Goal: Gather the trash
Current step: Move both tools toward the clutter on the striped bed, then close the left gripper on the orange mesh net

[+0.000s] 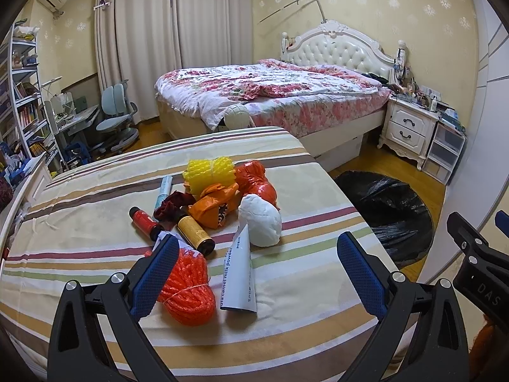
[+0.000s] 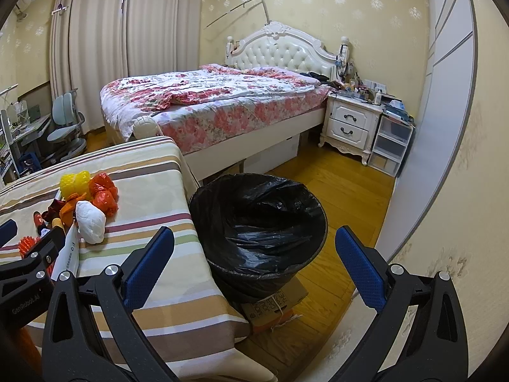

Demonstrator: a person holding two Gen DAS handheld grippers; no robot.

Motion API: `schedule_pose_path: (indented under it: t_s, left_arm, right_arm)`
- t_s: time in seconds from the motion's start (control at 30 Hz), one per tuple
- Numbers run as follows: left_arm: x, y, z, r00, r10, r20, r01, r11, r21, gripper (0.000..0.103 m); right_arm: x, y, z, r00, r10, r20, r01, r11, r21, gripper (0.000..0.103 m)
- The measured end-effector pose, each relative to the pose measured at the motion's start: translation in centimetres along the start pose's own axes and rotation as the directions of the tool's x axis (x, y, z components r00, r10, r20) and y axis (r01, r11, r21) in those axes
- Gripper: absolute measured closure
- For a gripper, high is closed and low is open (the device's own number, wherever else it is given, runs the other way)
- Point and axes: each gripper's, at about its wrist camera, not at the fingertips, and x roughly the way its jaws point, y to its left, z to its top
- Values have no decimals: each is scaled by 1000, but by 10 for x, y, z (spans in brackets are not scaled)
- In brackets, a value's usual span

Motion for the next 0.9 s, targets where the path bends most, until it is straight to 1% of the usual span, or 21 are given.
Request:
schedule_pose_path:
  t_s: [0.23,0.4,0.53,0.7,0.9]
  left_arm:
    - [-4,-4,-5,1000,-9,-10,9,1000,-2,6]
    - [-5,1,0,999,-23,-22,24,1000,2,7]
    - [-4,10,5,999,-20,-35,20,1000,-3,7]
    - [-6,25,6,999,10,-36,-10,1000,-8,7]
    - [-7,51,0,998,52,-47,-53,998,-20,8]
  right_arm:
    - [0,0,0,1000,0,-1,0,1000,0,4]
    - [0,0,0,1000,1,-2,-1,1000,1,4]
    - [2,1,-6,1000,9,-10,-9,1000,2,4]
    - [6,8,-11,999,27,-30,-27,1000,-2,4]
    - [6,24,-10,997,60,-51,-61,998,-13,4]
